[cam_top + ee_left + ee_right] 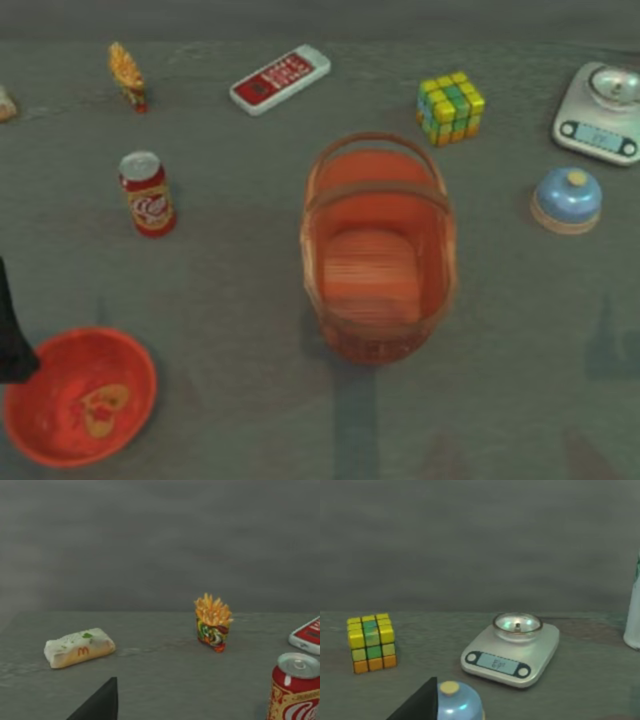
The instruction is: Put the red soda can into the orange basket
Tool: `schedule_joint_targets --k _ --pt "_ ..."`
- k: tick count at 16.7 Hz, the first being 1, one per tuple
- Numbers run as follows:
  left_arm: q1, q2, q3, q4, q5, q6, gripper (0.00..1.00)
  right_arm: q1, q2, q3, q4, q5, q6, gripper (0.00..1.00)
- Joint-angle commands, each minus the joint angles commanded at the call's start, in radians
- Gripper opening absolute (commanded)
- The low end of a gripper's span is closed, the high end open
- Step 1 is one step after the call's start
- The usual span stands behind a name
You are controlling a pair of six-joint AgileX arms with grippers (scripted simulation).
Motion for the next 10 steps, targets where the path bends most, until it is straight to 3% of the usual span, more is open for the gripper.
schedule_joint_targets --k 5,10 --pt "-0.014 0.057 0.051 -0.036 0.009 0.016 1.0 0.0 0.0 0.0 0.0 0.0 0.0 1.0" --pt "-0.06 0.327 0.298 -0.209 0.032 0.086 1.0 0.0 0.0 0.0 0.0 0.0 0.0 1.0"
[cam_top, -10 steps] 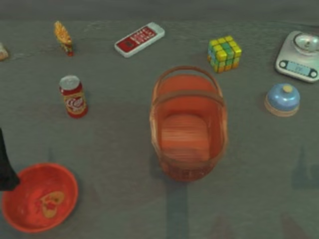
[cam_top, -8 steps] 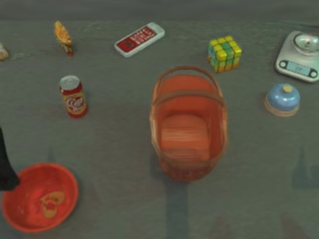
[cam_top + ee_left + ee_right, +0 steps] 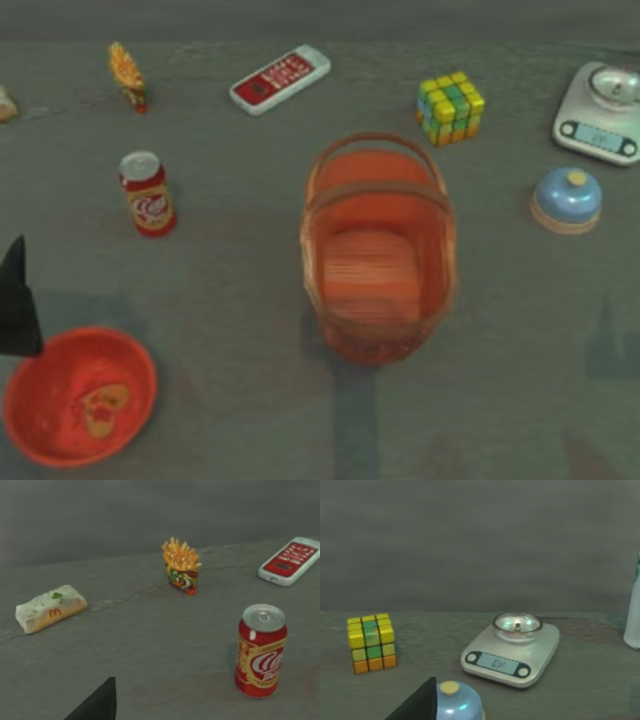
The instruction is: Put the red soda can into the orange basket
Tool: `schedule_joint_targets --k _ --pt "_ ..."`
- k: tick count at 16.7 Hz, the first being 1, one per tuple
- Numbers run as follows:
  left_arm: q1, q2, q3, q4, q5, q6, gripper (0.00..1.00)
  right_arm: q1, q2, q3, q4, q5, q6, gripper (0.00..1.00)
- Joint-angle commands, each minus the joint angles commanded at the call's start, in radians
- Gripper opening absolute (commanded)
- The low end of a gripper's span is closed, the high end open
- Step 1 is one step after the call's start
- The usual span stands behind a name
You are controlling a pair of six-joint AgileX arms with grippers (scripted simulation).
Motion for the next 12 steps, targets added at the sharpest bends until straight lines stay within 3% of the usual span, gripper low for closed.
schedule_joint_targets --k 12 --pt "-0.103 1.148 1.009 -0.674 0.004 0.311 1.0 0.0 0.0 0.0 0.0 0.0 0.0 1.0"
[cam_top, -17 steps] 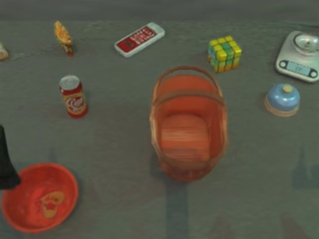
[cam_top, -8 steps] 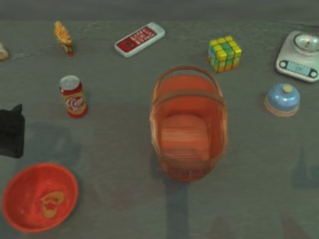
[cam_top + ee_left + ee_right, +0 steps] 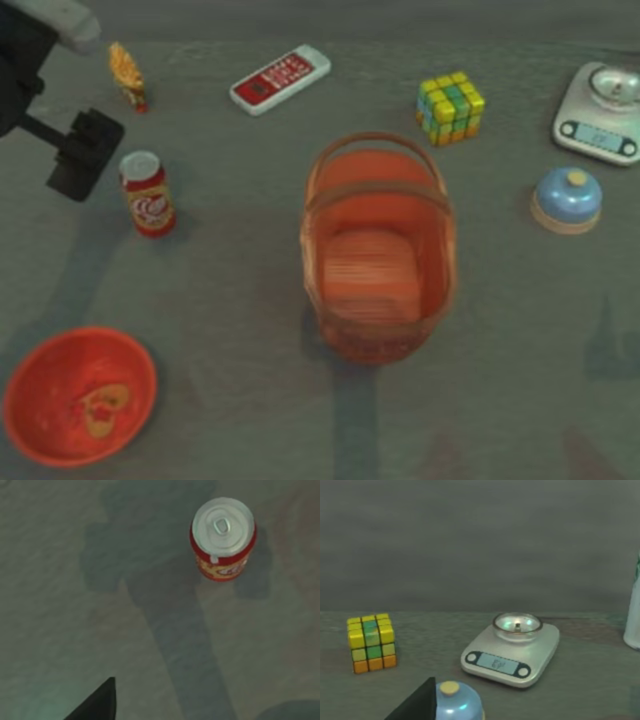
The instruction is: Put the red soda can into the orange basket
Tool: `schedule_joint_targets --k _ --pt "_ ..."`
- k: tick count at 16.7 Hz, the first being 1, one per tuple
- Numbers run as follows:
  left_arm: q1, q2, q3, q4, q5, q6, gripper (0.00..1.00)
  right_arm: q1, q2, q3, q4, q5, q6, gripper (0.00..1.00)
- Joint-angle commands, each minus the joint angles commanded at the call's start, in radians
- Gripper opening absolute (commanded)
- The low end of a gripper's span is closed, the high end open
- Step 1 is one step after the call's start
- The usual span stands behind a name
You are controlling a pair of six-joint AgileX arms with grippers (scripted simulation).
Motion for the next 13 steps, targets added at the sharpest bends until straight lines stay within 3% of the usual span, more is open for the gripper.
schedule_joint_targets --k 7,13 --pt "-0.031 0.609 0.557 -0.323 -0.02 0.162 1.0 0.0 0.0 0.0 0.0 0.0 0.0 1.0" --pt "-0.038 0.858 0.789 -0.445 -0.032 0.225 1.0 0.0 0.0 0.0 0.0 0.0 0.0 1.0"
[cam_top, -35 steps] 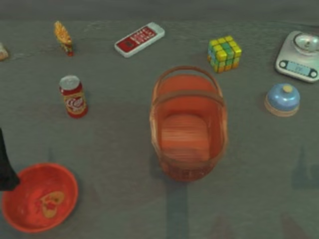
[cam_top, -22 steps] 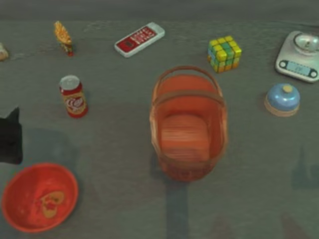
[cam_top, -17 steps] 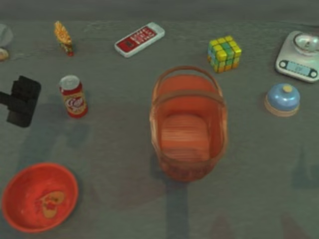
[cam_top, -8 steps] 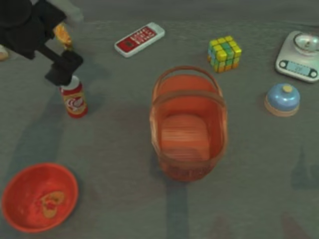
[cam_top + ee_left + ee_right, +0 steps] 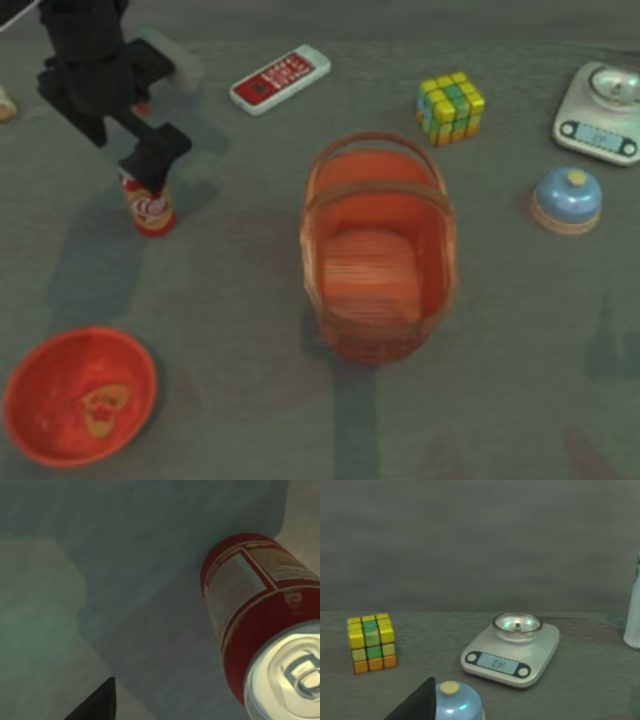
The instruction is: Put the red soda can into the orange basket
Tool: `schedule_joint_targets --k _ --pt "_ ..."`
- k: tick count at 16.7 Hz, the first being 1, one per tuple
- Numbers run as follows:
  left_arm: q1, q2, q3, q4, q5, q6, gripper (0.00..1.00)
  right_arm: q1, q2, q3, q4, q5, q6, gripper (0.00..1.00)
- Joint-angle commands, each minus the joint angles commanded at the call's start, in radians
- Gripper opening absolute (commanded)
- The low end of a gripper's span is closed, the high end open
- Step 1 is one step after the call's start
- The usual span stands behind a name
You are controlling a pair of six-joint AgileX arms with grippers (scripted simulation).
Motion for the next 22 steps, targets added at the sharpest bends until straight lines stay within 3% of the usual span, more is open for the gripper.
schedule_joint_targets --k 6,12,17,22 --pt "0.005 0.006 0.0 0.003 0.0 0.001 1.0 0.0 0.0 0.0 0.0 0.0 0.0 1.0" --pt "0.001 0.025 -0.134 0.159 0.0 0.003 1.0 0.0 0.0 0.0 0.0 0.0 0.0 1.0" --pt "0.001 0.029 -0.153 0.179 0.0 0.003 1.0 0.0 0.0 0.0 0.0 0.0 0.0 1.0" --pt "0.001 0.029 -0.153 0.179 0.0 0.003 0.62 0.0 0.0 0.0 0.0 0.0 0.0 1.0"
